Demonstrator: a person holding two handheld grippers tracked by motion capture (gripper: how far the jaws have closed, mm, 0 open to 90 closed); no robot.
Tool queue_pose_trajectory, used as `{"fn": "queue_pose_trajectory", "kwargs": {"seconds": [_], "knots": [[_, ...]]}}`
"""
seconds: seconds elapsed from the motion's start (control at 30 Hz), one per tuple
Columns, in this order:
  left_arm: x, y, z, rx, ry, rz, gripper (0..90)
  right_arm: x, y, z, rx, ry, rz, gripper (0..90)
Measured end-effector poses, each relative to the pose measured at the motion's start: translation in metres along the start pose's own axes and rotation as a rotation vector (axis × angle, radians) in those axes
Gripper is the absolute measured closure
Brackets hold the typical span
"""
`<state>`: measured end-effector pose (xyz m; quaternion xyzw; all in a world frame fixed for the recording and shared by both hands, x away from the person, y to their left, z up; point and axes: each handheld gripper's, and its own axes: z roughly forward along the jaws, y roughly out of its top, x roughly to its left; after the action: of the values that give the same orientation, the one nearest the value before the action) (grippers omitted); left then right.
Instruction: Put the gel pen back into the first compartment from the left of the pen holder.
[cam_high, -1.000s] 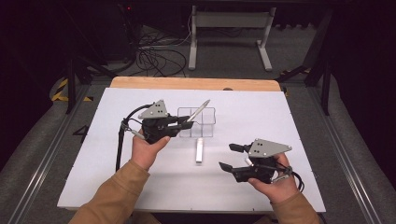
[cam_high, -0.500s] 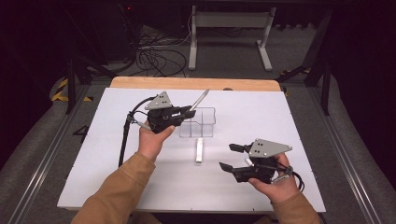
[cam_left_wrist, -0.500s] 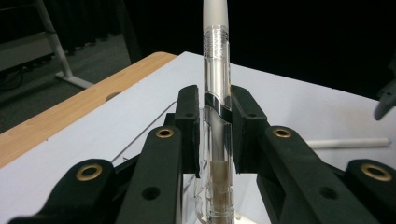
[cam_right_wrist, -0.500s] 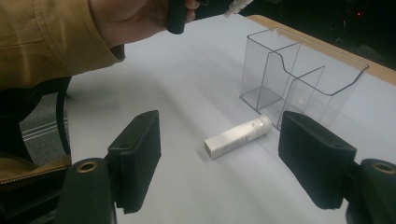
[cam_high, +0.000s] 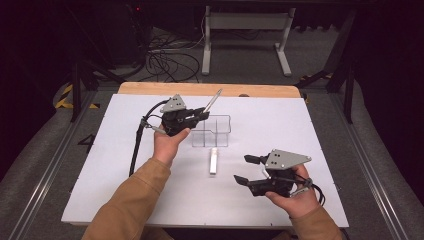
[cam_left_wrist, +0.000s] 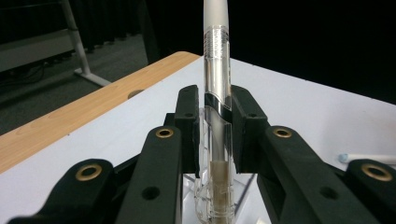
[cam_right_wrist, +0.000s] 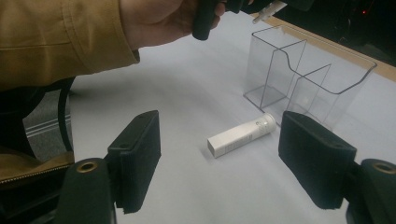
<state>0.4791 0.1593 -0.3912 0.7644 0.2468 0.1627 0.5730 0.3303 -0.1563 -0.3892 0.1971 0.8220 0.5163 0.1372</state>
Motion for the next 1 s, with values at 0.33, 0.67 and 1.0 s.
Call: {"fn": "queue_pose_trajectory", "kwargs": {"seconds": [0.33,0.67,1.0], "knots": [[0.010,-0.009,0.006,0.026,0.017,-0.018,76.0,0.001,0.000,0.002,0.005,0.005,-0.004,30.3],[0.009,-0.011,0.007,0.048,0.000,-0.023,76.0,0.002,-0.001,0.002,0.006,0.006,-0.009,30.2],[0.005,-0.011,0.007,0.073,-0.003,-0.018,75.7,0.002,-0.001,0.003,0.007,0.008,-0.012,30.0]]}}
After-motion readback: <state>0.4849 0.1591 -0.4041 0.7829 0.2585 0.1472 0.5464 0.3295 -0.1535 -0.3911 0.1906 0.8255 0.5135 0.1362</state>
